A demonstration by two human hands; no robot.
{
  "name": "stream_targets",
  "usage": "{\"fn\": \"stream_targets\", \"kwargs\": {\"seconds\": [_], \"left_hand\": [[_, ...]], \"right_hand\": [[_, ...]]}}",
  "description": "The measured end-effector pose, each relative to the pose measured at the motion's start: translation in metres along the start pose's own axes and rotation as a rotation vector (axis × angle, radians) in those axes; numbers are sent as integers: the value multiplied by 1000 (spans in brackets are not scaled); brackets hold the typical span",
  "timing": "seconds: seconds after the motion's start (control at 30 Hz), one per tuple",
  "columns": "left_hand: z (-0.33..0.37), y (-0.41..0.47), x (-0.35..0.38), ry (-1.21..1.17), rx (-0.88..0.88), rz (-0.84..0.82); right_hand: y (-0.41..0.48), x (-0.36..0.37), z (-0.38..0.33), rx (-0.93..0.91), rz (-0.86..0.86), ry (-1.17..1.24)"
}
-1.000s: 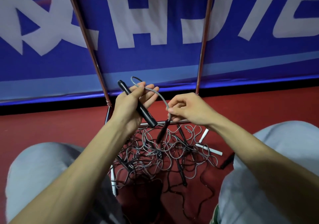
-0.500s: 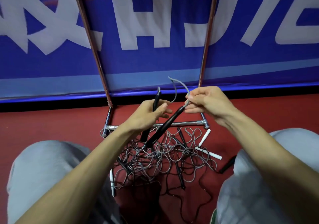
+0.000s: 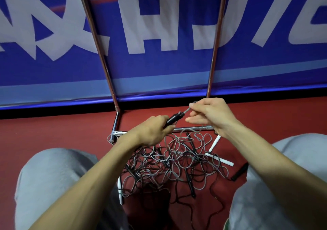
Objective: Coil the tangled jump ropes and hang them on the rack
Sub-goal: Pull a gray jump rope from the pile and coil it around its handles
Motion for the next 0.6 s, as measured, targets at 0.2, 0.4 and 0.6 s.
{"fn": "stream_targets", "kwargs": {"seconds": [0.2, 0.4, 0.6], "left_hand": [[6, -5, -3, 305, -60, 154], [11, -8, -8, 314, -54, 247], [9, -8, -4, 366, -70, 244]], "right_hand": [[7, 1, 6, -376, 101, -475], [2, 14, 18, -131, -214, -511], [-5, 11, 9, 3, -245, -386]]}}
Point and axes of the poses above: each hand's wrist, its own y-axis towards the middle knuckle, its own x-axis out of the palm, z = x × y, the point moved 1 cm from there along y, towards the middle knuckle, and after that the axes turned 8 degrees about y, right-handed, at the moved point
